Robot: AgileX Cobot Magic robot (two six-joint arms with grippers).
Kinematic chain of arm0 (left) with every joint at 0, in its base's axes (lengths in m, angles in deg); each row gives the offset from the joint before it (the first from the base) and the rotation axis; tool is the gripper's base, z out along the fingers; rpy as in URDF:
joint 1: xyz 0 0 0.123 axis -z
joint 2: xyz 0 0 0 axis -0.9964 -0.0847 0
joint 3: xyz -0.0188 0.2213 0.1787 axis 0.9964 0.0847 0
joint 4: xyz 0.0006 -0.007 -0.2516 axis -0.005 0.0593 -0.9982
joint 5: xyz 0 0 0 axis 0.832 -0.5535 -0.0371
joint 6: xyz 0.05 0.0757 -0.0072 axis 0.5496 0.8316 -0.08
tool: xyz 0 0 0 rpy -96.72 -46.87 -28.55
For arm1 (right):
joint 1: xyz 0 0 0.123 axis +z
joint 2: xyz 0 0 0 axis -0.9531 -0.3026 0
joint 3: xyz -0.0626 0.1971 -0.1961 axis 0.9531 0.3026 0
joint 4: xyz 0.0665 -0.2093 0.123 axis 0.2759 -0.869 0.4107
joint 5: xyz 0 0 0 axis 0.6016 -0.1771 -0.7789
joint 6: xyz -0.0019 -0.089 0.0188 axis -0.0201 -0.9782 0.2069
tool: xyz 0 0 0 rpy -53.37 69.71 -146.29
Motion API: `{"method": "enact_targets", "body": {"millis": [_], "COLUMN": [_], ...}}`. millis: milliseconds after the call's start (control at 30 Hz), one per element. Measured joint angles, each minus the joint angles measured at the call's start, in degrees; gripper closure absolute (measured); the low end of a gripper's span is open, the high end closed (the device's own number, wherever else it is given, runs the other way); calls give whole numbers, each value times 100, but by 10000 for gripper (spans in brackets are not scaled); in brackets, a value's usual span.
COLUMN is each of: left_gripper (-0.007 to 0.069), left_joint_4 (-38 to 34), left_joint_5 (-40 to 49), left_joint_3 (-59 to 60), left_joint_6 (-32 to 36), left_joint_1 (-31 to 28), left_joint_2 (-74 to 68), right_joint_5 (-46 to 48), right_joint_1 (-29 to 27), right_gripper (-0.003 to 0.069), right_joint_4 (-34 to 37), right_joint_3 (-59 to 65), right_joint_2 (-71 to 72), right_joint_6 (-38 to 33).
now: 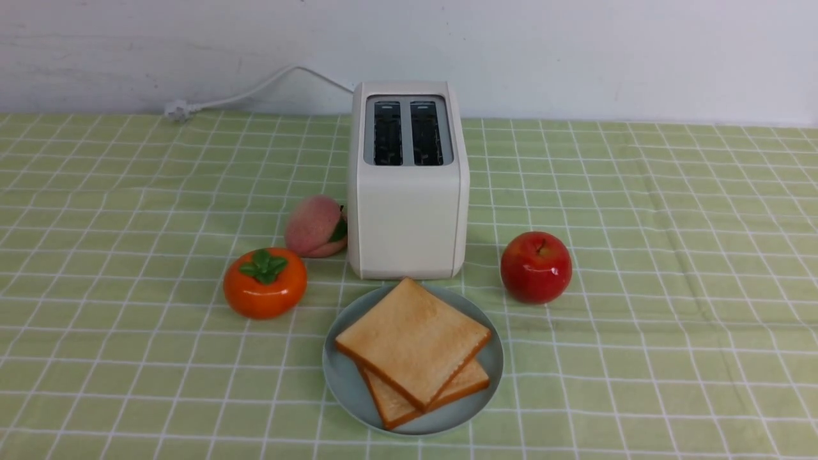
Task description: Take toasted bread from bread machine on green coffee tablecloth place on plate.
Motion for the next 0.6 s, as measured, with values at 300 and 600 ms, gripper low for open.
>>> {"method": "enact_targets", "body": {"millis": [300, 600], "left_gripper": [638, 638], "left_joint_4": [-5, -11], "left_joint_5": [0, 0], "left_joint_3": [0, 0], "left_joint_6": [0, 0], "left_joint_1": [0, 0], "left_joint_2": [0, 0], "right_joint_5": [0, 0], "right_joint_1": [0, 0], "right_gripper": [617, 606], "right_joint_4": [0, 0], "right_joint_3": [0, 0], "right_joint_2": [0, 0], "right_joint_6": [0, 0]}}
